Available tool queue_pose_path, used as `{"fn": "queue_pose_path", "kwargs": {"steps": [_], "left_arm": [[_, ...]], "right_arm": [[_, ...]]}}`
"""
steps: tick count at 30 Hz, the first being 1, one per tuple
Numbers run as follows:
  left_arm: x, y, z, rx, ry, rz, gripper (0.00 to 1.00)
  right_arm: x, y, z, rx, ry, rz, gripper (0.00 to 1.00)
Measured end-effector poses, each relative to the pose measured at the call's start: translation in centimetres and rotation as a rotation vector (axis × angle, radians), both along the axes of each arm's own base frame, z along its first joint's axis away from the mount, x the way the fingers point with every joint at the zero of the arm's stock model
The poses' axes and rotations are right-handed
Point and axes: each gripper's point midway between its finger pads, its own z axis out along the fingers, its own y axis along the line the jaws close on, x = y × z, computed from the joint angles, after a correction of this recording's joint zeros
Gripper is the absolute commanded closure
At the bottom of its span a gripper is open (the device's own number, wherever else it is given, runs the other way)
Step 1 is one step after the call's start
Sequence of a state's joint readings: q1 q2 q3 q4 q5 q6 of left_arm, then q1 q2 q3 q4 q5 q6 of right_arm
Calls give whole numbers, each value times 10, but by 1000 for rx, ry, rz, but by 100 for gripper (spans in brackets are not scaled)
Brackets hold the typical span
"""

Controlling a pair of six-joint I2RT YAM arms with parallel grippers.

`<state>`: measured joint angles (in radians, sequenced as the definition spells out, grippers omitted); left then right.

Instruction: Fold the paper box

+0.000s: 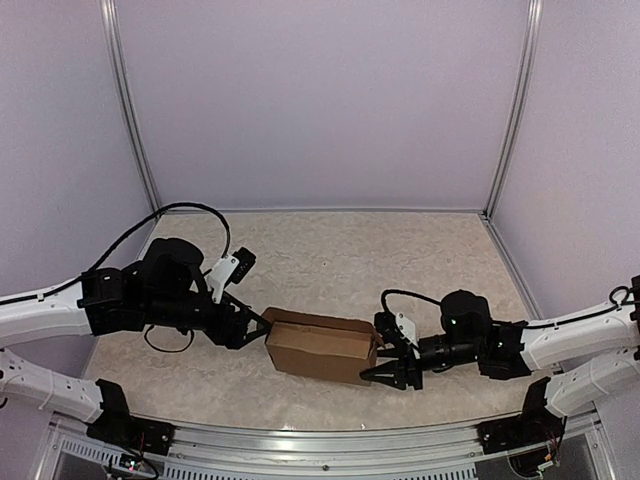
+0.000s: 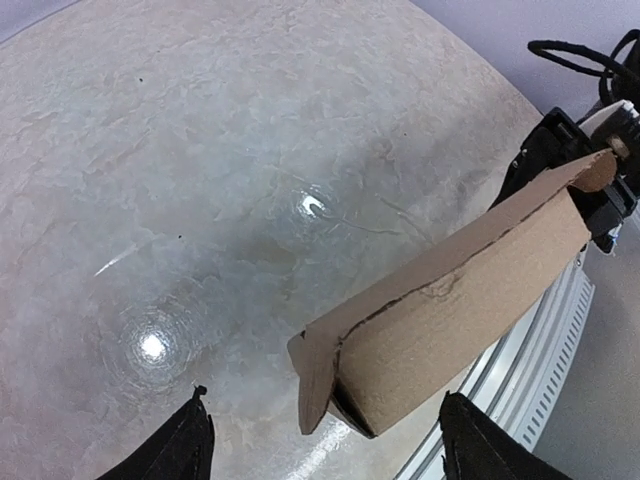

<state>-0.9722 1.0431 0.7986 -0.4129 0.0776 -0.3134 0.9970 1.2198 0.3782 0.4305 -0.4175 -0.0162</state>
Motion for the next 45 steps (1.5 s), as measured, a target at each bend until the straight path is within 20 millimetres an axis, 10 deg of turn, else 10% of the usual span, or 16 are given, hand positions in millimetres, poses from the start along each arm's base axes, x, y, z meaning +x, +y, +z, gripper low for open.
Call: {"fn": "queue_pose_path", "kwargs": {"steps": [23, 45], "left_arm": [[25, -12, 2, -13, -69, 85, 100], [33, -19, -5, -20, -31, 135, 100]], "right_arm": [[1, 4, 3, 43, 9, -4, 65], [16, 3, -15, 45, -22, -80, 67]]}}
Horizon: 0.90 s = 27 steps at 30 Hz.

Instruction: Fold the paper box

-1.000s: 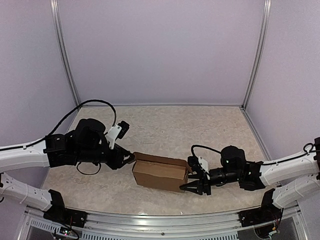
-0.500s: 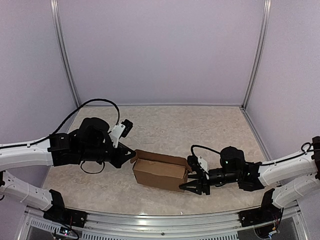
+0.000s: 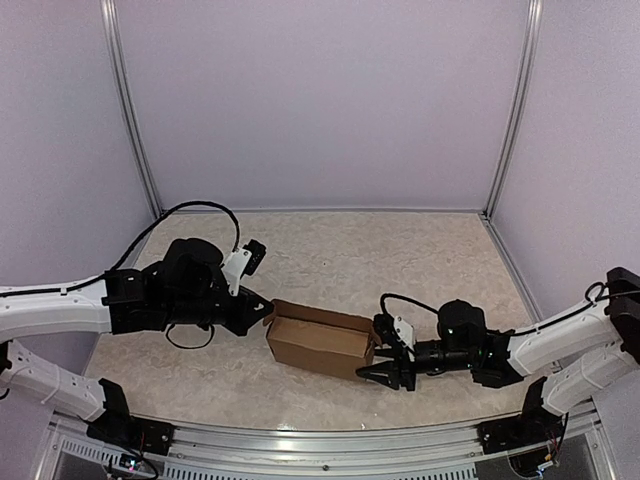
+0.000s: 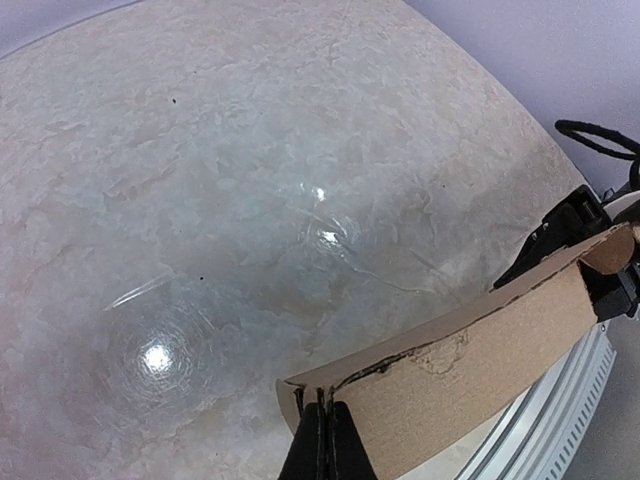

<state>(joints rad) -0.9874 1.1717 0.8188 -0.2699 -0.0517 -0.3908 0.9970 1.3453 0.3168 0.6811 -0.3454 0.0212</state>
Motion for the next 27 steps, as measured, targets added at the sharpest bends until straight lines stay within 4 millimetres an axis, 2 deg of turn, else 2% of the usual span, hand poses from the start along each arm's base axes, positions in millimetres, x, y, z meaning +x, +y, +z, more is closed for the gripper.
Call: {"fn": "queue_pose_path", "kwargs": {"steps": [10, 27], "left_arm": [[-6, 6, -41, -19, 28, 25, 100], [1, 3, -50, -47, 42, 73, 100]], "right_arm": [[1, -3, -32, -14, 45, -33, 67], [5, 1, -48, -5, 30, -85, 66]]}}
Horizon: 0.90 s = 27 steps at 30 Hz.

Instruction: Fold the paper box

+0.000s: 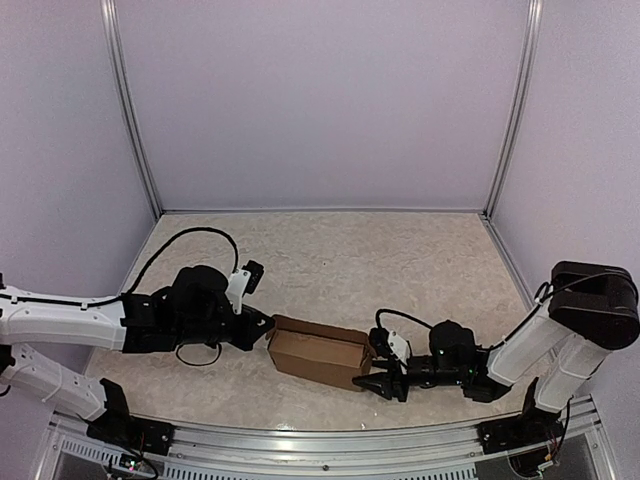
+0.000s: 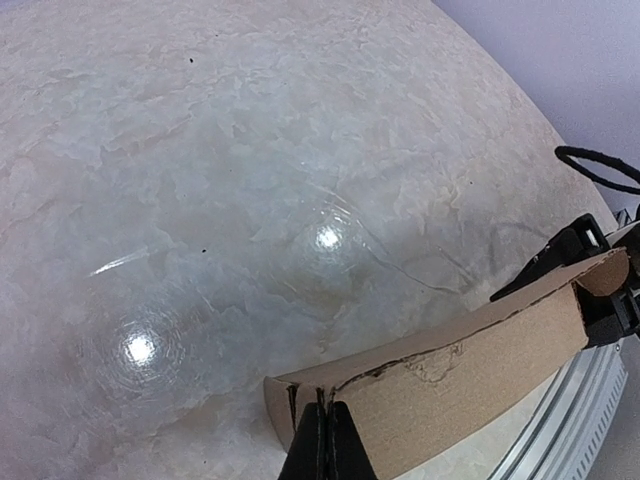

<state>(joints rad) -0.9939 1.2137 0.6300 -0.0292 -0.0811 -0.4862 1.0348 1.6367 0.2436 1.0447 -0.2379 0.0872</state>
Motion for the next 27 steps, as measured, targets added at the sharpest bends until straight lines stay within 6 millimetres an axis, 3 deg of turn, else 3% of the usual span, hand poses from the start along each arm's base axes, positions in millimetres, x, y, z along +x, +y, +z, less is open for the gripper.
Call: {"fn": "queue_pose_path", "kwargs": {"steps": [9, 12, 19, 27], "left_arm": [[6, 2, -2, -2, -2, 44, 100], [9, 4, -2, 1, -5, 66, 90], [8, 19, -28, 88, 66, 102, 88], [11, 23, -31, 95, 75, 117, 84]], "right_arm": [[6, 2, -4, 1, -32, -48, 66], [9, 4, -6, 7, -41, -62, 66], [27, 4, -6, 10, -67, -154, 66], [33, 1, -6, 5, -80, -192, 66]]}}
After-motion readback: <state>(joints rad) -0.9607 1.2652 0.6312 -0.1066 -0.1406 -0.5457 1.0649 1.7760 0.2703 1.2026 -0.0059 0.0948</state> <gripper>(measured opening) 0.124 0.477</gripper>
